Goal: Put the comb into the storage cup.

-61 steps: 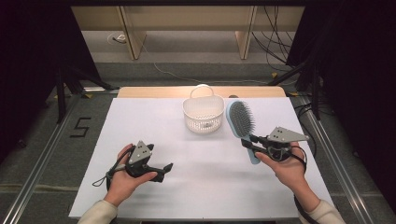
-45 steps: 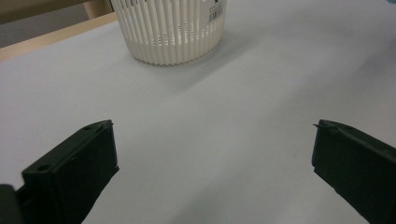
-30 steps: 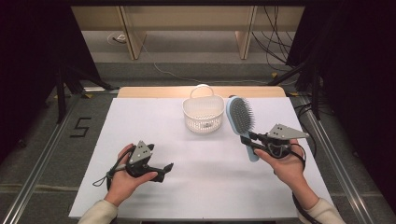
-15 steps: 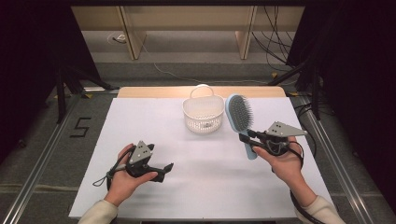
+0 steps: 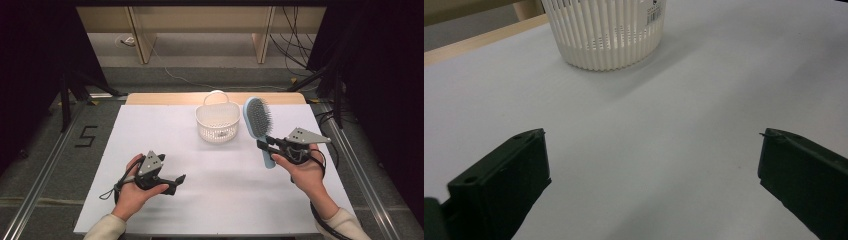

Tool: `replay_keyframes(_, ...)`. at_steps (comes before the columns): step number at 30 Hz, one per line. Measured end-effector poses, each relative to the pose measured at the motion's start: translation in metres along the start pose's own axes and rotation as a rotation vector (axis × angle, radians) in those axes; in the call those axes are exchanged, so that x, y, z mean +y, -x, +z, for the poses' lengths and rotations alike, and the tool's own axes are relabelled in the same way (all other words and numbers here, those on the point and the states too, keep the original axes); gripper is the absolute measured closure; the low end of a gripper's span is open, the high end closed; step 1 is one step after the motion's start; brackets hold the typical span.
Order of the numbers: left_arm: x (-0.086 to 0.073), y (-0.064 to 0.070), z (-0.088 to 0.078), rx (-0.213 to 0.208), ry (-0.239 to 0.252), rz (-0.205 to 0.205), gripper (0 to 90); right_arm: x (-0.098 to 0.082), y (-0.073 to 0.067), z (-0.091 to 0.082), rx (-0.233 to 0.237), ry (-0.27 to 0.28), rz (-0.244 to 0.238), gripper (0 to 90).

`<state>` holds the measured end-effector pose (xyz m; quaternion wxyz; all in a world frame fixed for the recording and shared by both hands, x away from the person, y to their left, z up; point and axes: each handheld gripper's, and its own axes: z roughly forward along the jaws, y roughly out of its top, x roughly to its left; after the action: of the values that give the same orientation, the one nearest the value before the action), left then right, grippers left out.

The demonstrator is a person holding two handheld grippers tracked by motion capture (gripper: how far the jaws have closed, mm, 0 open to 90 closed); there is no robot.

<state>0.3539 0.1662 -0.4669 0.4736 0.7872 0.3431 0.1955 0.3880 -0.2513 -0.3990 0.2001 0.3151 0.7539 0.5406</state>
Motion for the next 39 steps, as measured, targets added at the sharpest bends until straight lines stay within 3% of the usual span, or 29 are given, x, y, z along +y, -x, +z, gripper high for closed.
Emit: replay_keyframes(39,0.000,0.000,0.000,0.003,-0.002,0.001,0.0,0.011,0.002,0.008,-0.007,0.027,0.006,70.5)
